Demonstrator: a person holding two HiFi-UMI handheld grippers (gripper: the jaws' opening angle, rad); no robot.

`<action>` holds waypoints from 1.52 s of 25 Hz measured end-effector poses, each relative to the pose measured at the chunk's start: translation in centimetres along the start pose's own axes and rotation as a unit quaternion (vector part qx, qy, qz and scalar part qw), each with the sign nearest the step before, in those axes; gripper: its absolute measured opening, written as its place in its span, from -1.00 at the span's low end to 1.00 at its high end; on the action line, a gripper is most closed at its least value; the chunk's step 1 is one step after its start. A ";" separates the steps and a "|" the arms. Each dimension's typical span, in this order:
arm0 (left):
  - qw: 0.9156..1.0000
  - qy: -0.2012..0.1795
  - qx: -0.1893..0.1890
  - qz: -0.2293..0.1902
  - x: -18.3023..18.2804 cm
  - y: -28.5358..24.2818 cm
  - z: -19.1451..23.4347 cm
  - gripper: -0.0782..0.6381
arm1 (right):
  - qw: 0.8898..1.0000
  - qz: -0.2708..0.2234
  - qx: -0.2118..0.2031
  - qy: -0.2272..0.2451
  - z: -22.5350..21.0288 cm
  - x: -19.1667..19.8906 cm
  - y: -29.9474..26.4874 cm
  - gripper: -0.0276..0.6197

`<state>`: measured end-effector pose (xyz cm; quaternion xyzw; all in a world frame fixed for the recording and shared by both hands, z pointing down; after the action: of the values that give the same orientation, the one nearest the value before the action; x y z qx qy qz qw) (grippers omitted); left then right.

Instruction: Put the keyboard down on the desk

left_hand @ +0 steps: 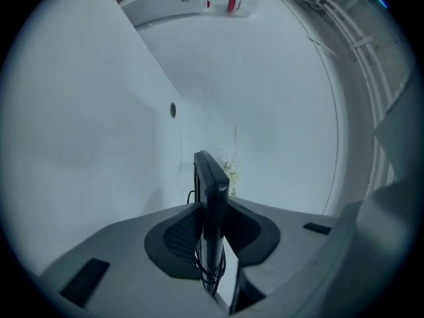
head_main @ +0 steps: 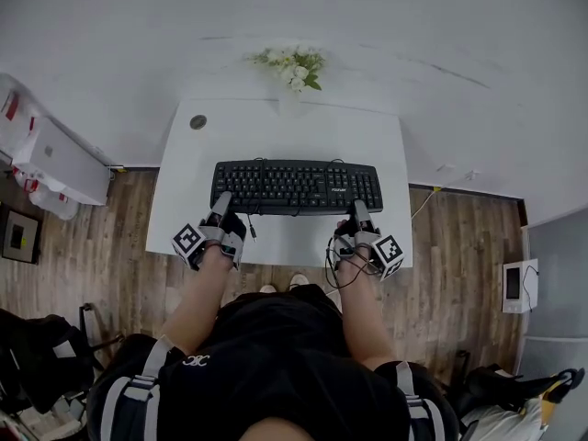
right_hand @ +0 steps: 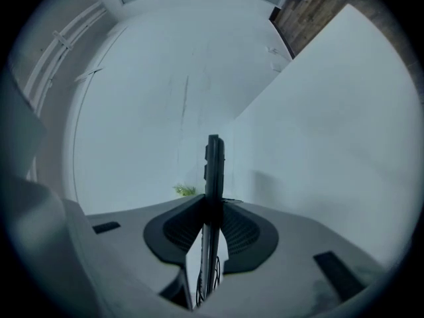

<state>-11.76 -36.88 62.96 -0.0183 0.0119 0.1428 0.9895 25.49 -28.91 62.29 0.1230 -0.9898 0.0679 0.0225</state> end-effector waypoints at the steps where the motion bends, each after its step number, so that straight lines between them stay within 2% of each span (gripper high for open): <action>1: 1.000 -0.001 -0.008 -0.001 0.3 -0.4 0.4 -0.58 | 1.000 0.002 0.006 0.003 -0.3 -0.3 -0.7 -0.68; 17: 0.995 -0.011 -0.102 0.001 1.3 -7.2 6.0 -0.58 | 0.994 0.023 0.102 0.017 -5.5 -1.5 -7.8 -0.67; 25: 0.991 -0.023 -0.130 0.011 1.0 -8.4 7.8 -0.57 | 0.990 0.028 0.133 0.024 -7.1 -1.3 -9.2 -0.66; 31: 0.988 0.004 -0.153 0.009 0.5 -8.5 9.0 -0.56 | 0.987 0.038 0.154 0.038 -7.5 -0.7 -9.5 -0.66; 34: 0.983 0.005 -0.183 0.018 0.4 -8.5 9.4 -0.55 | 0.981 0.039 0.185 0.050 -8.0 -0.5 -9.4 -0.64; 38: 0.969 -0.020 -0.242 0.038 0.5 -8.1 9.5 -0.48 | 0.974 0.039 0.215 0.057 -8.6 -0.4 -9.0 -0.60</action>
<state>-8.84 -44.12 72.71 -0.2541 -0.0420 0.1797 0.9494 28.36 -36.24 71.90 0.0825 -0.9531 0.2871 0.0494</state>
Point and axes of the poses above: the fingertips, and each gripper's own axes: y backward along the fingers, z to its left, x out of its underside, the point moved 7 cm from there along y, backward along the fingers, and after that the axes turned 15 degrees about -z, right-handed, at the moved point
